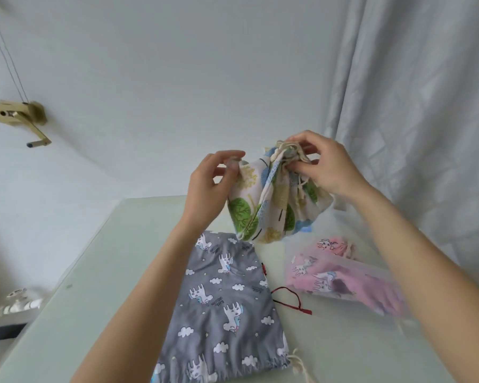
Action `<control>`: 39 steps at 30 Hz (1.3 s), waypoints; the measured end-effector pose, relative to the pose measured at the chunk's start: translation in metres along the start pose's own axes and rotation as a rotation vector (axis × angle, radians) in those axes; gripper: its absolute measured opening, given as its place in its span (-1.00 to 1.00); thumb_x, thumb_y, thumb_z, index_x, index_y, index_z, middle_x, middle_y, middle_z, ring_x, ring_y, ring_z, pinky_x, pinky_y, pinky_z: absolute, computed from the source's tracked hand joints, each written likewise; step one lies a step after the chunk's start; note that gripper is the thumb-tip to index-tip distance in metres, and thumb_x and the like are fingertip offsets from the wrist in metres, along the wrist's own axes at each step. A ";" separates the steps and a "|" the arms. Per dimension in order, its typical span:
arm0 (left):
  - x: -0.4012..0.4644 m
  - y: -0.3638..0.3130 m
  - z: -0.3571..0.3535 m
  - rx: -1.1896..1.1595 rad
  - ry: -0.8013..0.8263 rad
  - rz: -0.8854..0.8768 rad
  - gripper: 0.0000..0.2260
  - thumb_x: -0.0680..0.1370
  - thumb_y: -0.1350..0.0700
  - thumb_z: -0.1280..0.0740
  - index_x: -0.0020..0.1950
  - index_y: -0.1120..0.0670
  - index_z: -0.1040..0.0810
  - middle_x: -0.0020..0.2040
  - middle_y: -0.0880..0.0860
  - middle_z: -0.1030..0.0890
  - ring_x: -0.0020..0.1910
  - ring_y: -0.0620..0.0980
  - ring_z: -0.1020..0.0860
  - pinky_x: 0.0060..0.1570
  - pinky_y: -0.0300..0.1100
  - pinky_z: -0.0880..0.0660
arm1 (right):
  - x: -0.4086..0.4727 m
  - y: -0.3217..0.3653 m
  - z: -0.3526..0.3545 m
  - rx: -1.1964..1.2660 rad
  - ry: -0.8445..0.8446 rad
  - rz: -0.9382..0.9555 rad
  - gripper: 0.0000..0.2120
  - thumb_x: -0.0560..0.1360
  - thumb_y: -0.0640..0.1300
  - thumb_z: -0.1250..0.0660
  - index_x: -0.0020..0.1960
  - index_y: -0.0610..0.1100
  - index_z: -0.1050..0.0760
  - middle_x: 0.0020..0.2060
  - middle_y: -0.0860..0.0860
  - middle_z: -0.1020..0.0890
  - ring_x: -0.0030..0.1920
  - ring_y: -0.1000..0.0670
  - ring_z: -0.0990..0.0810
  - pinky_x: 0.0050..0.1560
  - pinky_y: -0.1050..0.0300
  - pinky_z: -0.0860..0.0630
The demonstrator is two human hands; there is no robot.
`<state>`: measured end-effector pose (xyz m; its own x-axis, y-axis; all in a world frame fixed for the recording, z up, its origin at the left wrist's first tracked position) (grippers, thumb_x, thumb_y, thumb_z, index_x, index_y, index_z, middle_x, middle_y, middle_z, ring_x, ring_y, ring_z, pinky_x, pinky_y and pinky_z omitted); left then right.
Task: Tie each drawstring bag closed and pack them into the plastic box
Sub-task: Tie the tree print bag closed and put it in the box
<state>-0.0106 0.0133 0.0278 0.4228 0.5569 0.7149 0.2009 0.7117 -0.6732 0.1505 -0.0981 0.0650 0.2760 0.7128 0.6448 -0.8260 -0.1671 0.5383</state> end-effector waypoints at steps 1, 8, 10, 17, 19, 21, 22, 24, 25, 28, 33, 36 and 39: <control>0.002 -0.005 -0.013 -0.013 0.039 -0.001 -0.81 0.59 0.18 -0.24 0.04 -0.08 -0.58 -0.03 0.00 -0.59 -0.19 -0.12 -0.57 -0.15 -0.37 -0.42 | 0.002 -0.006 0.007 -0.007 0.034 -0.003 -0.65 0.39 -0.26 -0.44 -0.02 0.15 -0.49 -0.07 0.19 -0.59 -0.02 0.05 -0.56 0.04 0.15 -0.49; -0.012 -0.020 -0.130 0.056 0.333 0.034 -0.85 0.49 0.16 -0.36 -0.02 -0.07 -0.60 -0.25 -0.10 -0.61 -0.26 -0.19 -0.62 -0.13 -0.27 -0.53 | -0.016 -0.054 0.052 -0.164 0.237 0.008 -0.63 0.47 -0.36 -0.29 0.04 0.11 -0.49 -0.03 0.24 -0.59 0.03 0.20 -0.56 0.07 0.31 -0.42; -0.024 -0.007 -0.145 0.252 0.404 0.010 -0.84 0.47 0.09 -0.37 0.03 -0.09 -0.58 -0.25 -0.12 -0.61 -0.21 -0.21 -0.60 -0.07 -0.20 -0.52 | -0.025 -0.074 0.041 -0.205 0.296 -0.001 -0.61 0.47 -0.39 -0.26 0.06 0.08 -0.50 -0.01 0.20 -0.60 0.06 0.16 -0.56 0.10 0.28 -0.43; -0.038 0.029 -0.147 0.514 0.388 -0.033 -0.73 0.51 -0.11 -0.32 0.19 -0.11 -0.51 0.05 -0.12 -0.55 0.00 -0.17 -0.54 -0.05 -0.24 -0.45 | -0.063 -0.126 0.016 -0.254 0.371 -0.026 -0.59 0.45 -0.40 -0.29 0.16 0.01 -0.56 0.23 0.10 -0.40 0.19 0.19 -0.40 0.18 0.50 -0.26; -0.036 0.028 -0.164 0.410 0.462 -0.066 -0.67 0.50 -0.08 -0.35 0.25 -0.09 -0.47 0.16 -0.09 -0.52 0.08 -0.18 -0.51 0.07 -0.18 -0.48 | -0.075 -0.130 0.032 -0.246 0.340 -0.031 -0.62 0.44 -0.37 -0.33 0.13 0.02 -0.57 0.05 0.13 -0.50 0.05 0.20 -0.47 0.09 0.41 -0.32; -0.039 0.032 -0.190 0.338 0.616 -0.040 -0.57 0.49 -0.05 -0.38 0.34 -0.08 -0.40 0.25 -0.06 -0.47 0.17 -0.14 -0.48 0.17 -0.11 -0.46 | -0.095 -0.144 0.043 -0.303 0.452 -0.108 -0.60 0.43 -0.39 -0.32 0.07 0.07 -0.60 -0.03 0.20 -0.53 0.01 0.26 -0.49 0.03 0.33 -0.36; -0.043 0.036 -0.205 0.328 0.719 -0.017 -0.51 0.48 -0.05 -0.39 0.38 -0.08 -0.35 0.29 -0.05 -0.44 0.21 -0.11 -0.46 0.21 -0.10 -0.43 | -0.110 -0.154 0.043 -0.368 0.584 -0.167 -0.58 0.44 -0.40 -0.29 0.06 0.08 -0.60 -0.01 0.21 -0.55 0.02 0.26 -0.50 0.06 0.30 -0.40; -0.057 0.050 -0.232 0.356 0.955 0.045 -0.44 0.47 -0.07 -0.39 0.42 -0.11 -0.29 0.38 -0.07 -0.39 0.28 -0.08 -0.41 0.28 -0.11 -0.38 | -0.149 -0.175 0.042 -0.510 0.885 -0.293 -0.56 0.46 -0.37 -0.24 0.13 0.11 -0.58 0.12 0.18 -0.56 0.14 0.19 -0.50 0.19 0.20 -0.43; -0.064 0.058 -0.241 0.384 1.066 0.093 -0.46 0.47 -0.10 -0.38 0.42 -0.15 -0.29 0.39 -0.09 -0.38 0.31 -0.09 -0.39 0.31 -0.13 -0.35 | -0.164 -0.179 0.045 -0.526 0.960 -0.352 -0.55 0.48 -0.35 -0.23 0.18 0.12 -0.55 0.18 0.19 -0.53 0.21 0.17 -0.47 0.26 0.19 -0.39; -0.070 0.074 -0.249 0.474 1.218 0.192 -0.50 0.48 -0.13 -0.35 0.39 -0.18 -0.33 0.37 -0.10 -0.42 0.32 -0.10 -0.40 0.31 -0.21 -0.30 | -0.163 -0.160 0.060 -0.333 0.807 -0.415 -0.57 0.52 -0.32 -0.16 0.23 0.10 -0.50 0.25 0.22 -0.45 0.28 0.26 -0.35 0.35 0.25 -0.21; -0.068 0.085 -0.257 0.667 1.236 0.147 -0.41 0.49 -0.06 -0.38 0.47 -0.07 -0.24 0.38 -0.03 -0.43 0.32 -0.04 -0.43 0.29 -0.21 -0.34 | -0.134 -0.152 0.042 -0.488 0.639 -0.272 -0.51 0.54 0.02 -0.27 0.44 0.11 -0.25 0.45 0.13 -0.23 0.41 0.12 -0.21 0.42 0.09 -0.17; -0.065 0.086 -0.266 0.806 1.217 0.052 -0.36 0.48 -0.09 -0.37 0.49 -0.02 -0.20 0.39 0.00 -0.42 0.32 0.02 -0.43 0.30 -0.07 -0.37 | -0.136 -0.166 0.005 -0.529 0.748 -0.305 -0.32 0.50 0.09 -0.31 0.51 0.01 -0.09 0.49 0.07 -0.17 0.43 0.05 -0.22 0.41 0.06 -0.23; -0.058 0.077 -0.263 0.898 1.107 -0.044 -0.45 0.50 -0.12 -0.33 0.44 -0.03 -0.29 0.31 -0.03 -0.50 0.24 0.03 -0.49 0.18 -0.03 -0.46 | -0.144 -0.179 -0.018 -0.539 0.885 -0.351 -0.36 0.52 0.09 -0.28 0.50 -0.08 -0.14 0.42 -0.04 -0.32 0.33 -0.03 -0.37 0.29 0.09 -0.36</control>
<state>0.2128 -0.0771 -0.1152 0.9757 0.2094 -0.0640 -0.2104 0.9776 -0.0091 0.2496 -0.1585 -0.1346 0.2658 0.9355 -0.2326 -0.9364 0.3079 0.1685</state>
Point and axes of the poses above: each hand's wrist, its own x-axis towards the middle knuckle, its own z-axis out of the back of the hand, y = z × x, the point moved 10 cm from there along x, towards the middle knuckle
